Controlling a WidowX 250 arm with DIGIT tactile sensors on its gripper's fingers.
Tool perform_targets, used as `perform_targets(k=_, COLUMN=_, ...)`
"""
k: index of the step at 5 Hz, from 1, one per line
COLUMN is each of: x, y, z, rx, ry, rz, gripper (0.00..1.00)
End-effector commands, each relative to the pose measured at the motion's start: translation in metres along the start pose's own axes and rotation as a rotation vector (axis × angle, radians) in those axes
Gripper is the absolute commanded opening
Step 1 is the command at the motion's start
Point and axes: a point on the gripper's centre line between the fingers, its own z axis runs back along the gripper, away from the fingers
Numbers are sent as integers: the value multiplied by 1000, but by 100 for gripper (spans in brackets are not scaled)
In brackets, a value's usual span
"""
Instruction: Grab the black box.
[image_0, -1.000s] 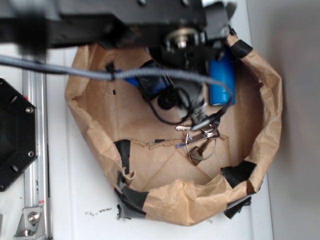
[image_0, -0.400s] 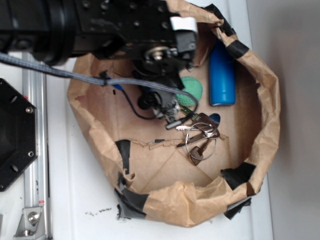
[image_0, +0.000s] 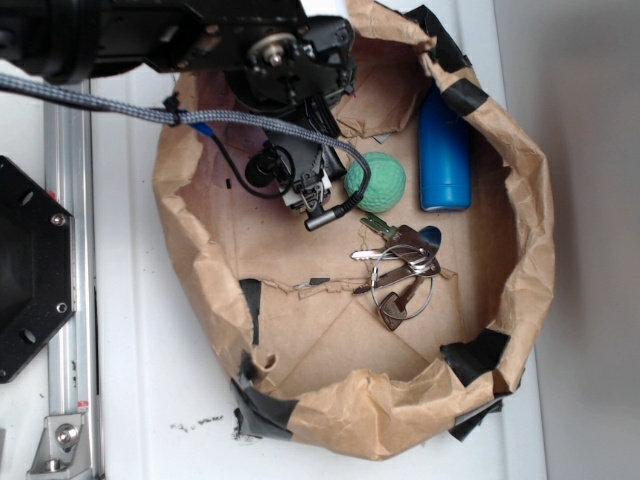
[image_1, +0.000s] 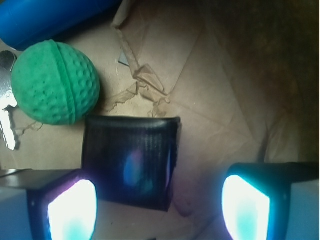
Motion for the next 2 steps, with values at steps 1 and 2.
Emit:
perform_targets(k=1, x=8, y=-3, z=-2, rx=17, ry=-23, rz=-19, gripper=100)
perform_targets(k=2, x=16, y=-13, z=-8, rx=29, ry=-46, rz=-16, gripper=100)
